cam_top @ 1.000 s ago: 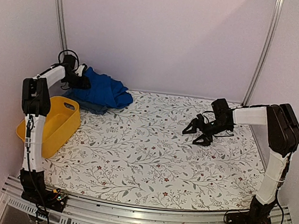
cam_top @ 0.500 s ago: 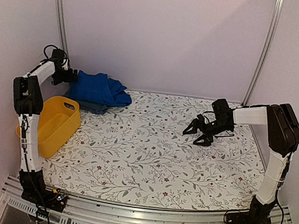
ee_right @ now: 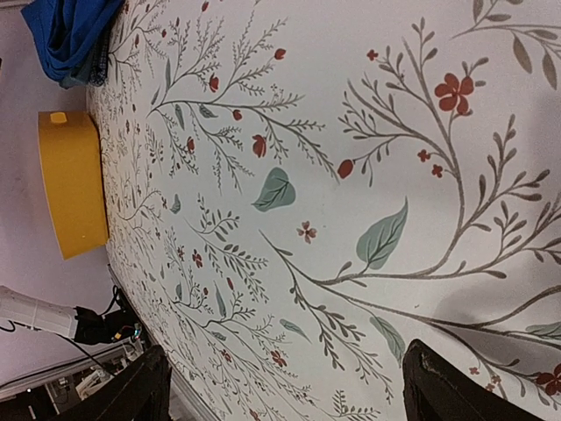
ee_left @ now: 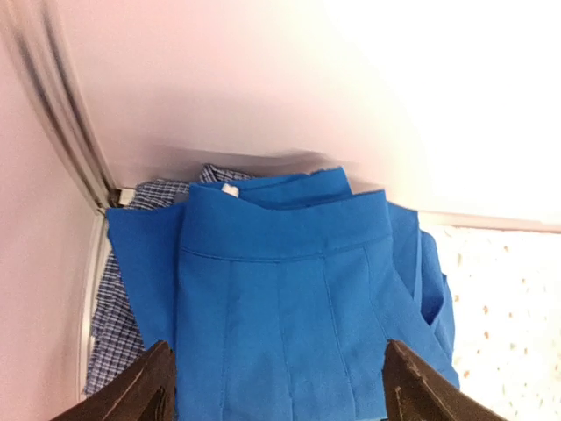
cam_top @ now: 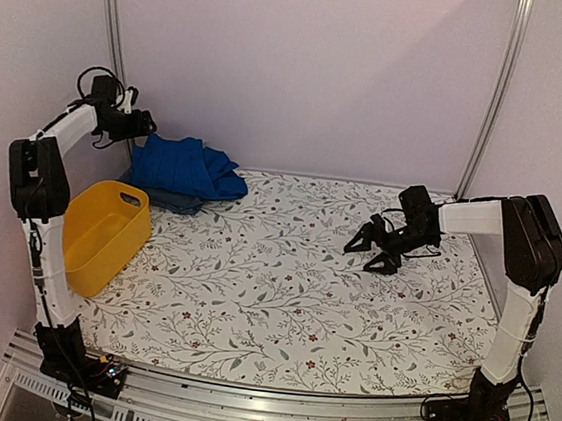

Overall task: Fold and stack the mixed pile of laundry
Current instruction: Adjust the square-folded skirt at the corner of the board, then reset both arms

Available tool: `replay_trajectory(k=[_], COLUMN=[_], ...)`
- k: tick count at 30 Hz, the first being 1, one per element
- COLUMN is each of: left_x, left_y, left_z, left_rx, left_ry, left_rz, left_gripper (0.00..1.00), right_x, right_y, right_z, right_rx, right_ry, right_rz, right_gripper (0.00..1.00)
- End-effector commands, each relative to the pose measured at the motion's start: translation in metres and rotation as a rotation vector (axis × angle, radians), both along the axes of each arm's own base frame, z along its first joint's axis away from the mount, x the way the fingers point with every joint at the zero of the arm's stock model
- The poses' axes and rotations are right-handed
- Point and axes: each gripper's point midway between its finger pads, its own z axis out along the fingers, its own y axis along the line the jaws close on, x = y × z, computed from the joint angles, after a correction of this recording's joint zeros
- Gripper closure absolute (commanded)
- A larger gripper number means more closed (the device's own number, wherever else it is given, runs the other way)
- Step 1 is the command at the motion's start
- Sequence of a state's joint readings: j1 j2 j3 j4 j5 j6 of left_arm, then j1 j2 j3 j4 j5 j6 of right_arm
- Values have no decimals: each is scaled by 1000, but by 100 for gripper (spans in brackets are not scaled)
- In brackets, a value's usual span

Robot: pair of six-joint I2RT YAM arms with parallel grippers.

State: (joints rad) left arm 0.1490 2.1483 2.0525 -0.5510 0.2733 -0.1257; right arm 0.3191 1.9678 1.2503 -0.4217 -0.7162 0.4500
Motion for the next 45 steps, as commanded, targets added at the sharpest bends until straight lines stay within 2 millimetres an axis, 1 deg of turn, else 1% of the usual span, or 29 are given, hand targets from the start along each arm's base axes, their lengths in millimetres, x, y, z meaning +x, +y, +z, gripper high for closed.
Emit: replay_trajectory(k=[1, 3, 5, 9, 11, 12, 13, 14, 15, 19, 21, 23, 25, 26, 27, 29, 31, 32, 33, 34, 35, 36, 39, 40, 41, 42, 43, 44, 45], left_x=[8, 14, 21, 28, 28, 28, 28, 28, 29, 27, 23, 15, 4, -4, -11, -24, -40, -46, -58, -68, -79, -90, -126, -138, -151, -165, -176, -189, -201], left_y=[-42, -45, -40, -31, -26, -24, -23, -21, -19, -12, -15, -20, -31, -40, -46, -61, -78, -89, -102, -113, -129, -148, -190, -200, -209, -217, -223, -227, -231], left_z=[-62, -86, -107, -148, -161, -163, -159, -153, -141, -59, -14, 29, 68, 86, 100, 122, 137, 134, 135, 132, 127, 123, 101, 91, 83, 71, 59, 42, 23], left_rx=[-59, -66, -72, -72, -62, -51, -43, -32, -17, 68, 101, 96, 65, 29, 8, -36, -58, -61, -64, -68, -65, -46, -9, -8, -20, -37, -50, -67, -85], left_ry=[121, 161, 197, 269, 302, 311, 306, 294, 272, 120, 29, -53, -120, -152, -176, -196, -190, -172, -159, -142, -127, -114, -64, -43, -34, -17, -4, 23, 56], left_rz=[-110, -97, -59, -10, 9, 19, 21, 29, 36, 58, 49, 37, -19, -64, -91, -133, -156, -185, -211, -235, -269, -290, -353, -361, -378, -396, -400, -399, -401], left_gripper=[20, 20, 20, 13, 10, 6, 4, 1, 0, 0, 0, 0, 0, 0, 0, 0, 0, 0, 0, 0, 0, 0, 0, 0, 0, 0, 0, 0, 0], right_x=[3, 2, 2, 0, 0, 0, 0, 0, 2, 12, 19, 28, 38, 42, 46, 54, 59, 61, 61, 60, 58, 56, 41, 35, 28, 19, 11, 1, -8], right_y=[1, 1, 1, 0, -3, -5, -7, -8, -11, -22, -28, -33, -36, -37, -39, -41, -43, -43, -44, -45, -45, -46, -46, -47, -48, -50, -52, -52, -52], right_z=[-3, -1, 1, 6, 11, 12, 14, 15, 19, 32, 42, 57, 74, 83, 92, 116, 146, 156, 168, 176, 188, 193, 206, 206, 201, 201, 191, 185, 173], right_rx=[15, 22, 25, 20, 20, 20, 20, 19, 20, 23, 24, 23, 20, 18, 13, 8, 3, -3, -8, -10, -8, -6, 18, 24, 29, 36, 38, 53, 61], right_ry=[0, 2, 2, -6, -13, -16, -20, -23, -33, -71, -96, -137, -189, -215, -244, -316, -402, -441, -477, -507, -544, -563, -623, -635, -630, -639, -624, -614, -597], right_rz=[9, 11, 10, 12, 7, 5, 1, -1, -4, -26, -38, -46, -43, -43, -41, -33, -27, -19, -18, -14, -7, -3, 8, 8, 4, -2, -6, -5, -5], right_gripper=[9, 10, 9, 9, 9, 9, 9, 9, 9, 9, 8, 7, 7, 7, 6, 5, 2, 1, 1, 1, 1, 1, 1, 1, 1, 1, 1, 1, 1])
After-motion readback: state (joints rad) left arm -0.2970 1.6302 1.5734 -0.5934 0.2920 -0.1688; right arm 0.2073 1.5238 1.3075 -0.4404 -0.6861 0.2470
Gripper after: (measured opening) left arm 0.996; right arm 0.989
